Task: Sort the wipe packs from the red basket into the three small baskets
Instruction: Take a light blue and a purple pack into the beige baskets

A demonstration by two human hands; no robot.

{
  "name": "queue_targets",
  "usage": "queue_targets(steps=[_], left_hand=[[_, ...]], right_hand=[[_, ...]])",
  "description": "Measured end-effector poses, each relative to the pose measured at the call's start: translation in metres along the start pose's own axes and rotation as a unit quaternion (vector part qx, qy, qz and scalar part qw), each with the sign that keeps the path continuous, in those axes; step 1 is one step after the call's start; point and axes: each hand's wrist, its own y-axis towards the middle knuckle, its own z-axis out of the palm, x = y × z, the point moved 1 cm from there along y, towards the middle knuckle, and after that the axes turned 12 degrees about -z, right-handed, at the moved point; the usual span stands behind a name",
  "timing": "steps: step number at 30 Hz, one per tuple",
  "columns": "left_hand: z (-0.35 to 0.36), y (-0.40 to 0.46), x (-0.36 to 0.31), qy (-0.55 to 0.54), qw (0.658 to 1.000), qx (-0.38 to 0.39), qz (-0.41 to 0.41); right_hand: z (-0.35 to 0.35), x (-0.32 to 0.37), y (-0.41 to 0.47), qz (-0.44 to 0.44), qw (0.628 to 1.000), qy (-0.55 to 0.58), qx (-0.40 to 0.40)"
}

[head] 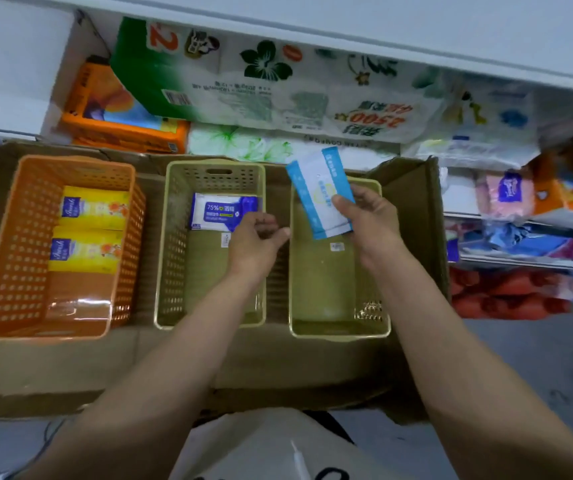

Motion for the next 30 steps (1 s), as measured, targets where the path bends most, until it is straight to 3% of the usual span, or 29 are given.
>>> queue_targets(steps=[3, 6, 8, 14, 23, 30], left_hand=[[0.020, -0.004, 0.006, 0.084, 0.996, -0.031, 0.029], [0.043, -0.007, 0.007, 0.130, 0.990, -0.032, 0.047], [0.054, -0.008, 0.008, 0.135, 0.990, -0.041, 0.031], [0.044, -0.009, 0.026, 0.151, 0.985, -0.075, -0.020], [0.036, -0.008, 0.035, 0.028, 0.997, -0.043, -0.054], [0.033, -0.001, 0.025, -0.002, 0.997, 0.011, -0.070]], right_hand=[[-0.042, -0.002, 0.025, -0.060, 0.977, -0.202, -0.027], [-0.054, -0.009, 0.044, -0.072, 0.905, -0.411, 0.089], [-0.046, -0.016, 0.049, -0.089, 0.850, -0.489, 0.173], [-0.013, -0.048, 0.074, -0.066, 0.804, -0.520, 0.280], [-0.002, -0.099, 0.075, -0.141, 0.828, -0.499, 0.213], [-0.007, -0.113, 0.076, -0.152, 0.804, -0.519, 0.246]])
